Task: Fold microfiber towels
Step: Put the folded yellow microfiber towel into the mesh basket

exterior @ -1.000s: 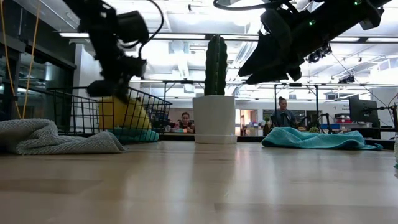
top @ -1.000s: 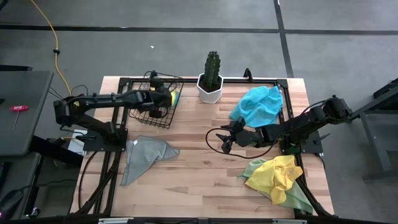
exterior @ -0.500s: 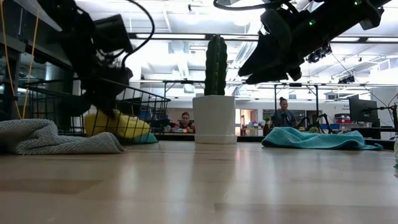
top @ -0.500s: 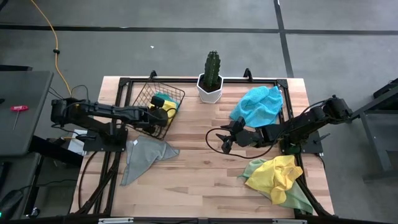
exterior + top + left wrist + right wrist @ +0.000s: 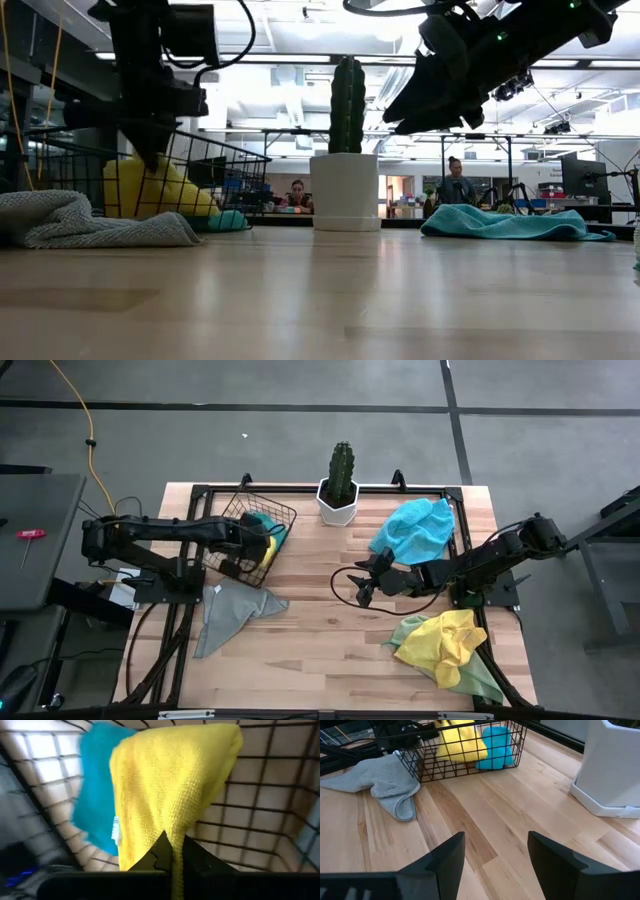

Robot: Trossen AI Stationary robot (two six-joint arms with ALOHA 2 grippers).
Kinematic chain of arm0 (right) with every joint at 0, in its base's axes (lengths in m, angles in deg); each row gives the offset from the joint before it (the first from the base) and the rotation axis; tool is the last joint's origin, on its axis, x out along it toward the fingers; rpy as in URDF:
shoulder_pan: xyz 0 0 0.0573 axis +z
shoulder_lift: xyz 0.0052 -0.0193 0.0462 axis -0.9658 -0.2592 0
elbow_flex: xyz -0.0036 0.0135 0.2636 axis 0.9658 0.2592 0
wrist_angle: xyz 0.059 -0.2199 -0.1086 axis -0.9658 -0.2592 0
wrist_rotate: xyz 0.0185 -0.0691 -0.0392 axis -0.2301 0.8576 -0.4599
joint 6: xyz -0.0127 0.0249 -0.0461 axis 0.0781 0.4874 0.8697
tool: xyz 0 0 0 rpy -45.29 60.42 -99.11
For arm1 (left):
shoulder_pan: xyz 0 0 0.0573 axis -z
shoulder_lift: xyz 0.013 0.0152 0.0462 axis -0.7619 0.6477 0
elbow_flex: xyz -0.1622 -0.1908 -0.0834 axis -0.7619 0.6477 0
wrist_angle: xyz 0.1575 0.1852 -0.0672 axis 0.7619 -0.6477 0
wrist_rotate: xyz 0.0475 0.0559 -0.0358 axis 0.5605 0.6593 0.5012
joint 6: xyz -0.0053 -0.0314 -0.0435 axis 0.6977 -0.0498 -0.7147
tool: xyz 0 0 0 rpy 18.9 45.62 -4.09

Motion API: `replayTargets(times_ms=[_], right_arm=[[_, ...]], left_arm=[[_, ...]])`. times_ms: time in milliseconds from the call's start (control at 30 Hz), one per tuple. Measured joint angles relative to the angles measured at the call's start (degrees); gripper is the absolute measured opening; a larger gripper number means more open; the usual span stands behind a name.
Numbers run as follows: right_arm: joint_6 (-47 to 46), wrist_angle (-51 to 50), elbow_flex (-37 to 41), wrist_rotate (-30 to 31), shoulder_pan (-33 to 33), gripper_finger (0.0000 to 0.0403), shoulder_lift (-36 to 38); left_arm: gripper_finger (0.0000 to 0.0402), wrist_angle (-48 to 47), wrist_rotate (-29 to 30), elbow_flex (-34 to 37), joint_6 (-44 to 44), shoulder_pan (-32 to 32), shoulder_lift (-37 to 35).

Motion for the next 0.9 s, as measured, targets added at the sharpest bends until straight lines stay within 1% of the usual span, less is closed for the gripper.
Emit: replayTargets(times_ms=[67,133,400,500,633,900], right_arm=[[0.1,0.0,0.0,0.0,0.0,0.0209,0.0],[0.0,0.0,0.0,0.0,0.0,0.0209,0.0],[0.2,0.1,0.0,0.0,0.0,0.0209,0.0],[0.2,0.1,0.0,0.0,0.0,0.0209,0.0],[0.2,0.1,0.0,0.0,0.0,0.0209,0.0],[0.2,0.1,0.0,0.0,0.0,0.0209,0.0]], left_arm=[[0.0,1.0,-3.5,0.4,-0.7,-0.6,0.0],[0.0,2.5,-4.8,1.1,0.6,-1.0,0.0],[0.0,4.1,-6.0,1.7,4.4,-1.7,-0.1],[0.0008,4.1,-7.0,1.8,4.6,-1.7,0.0],[0.0043,4.2,-6.4,1.8,4.8,-1.3,0.0],[0.0146,4.6,-4.3,0.9,2.1,-1.2,0.1]])
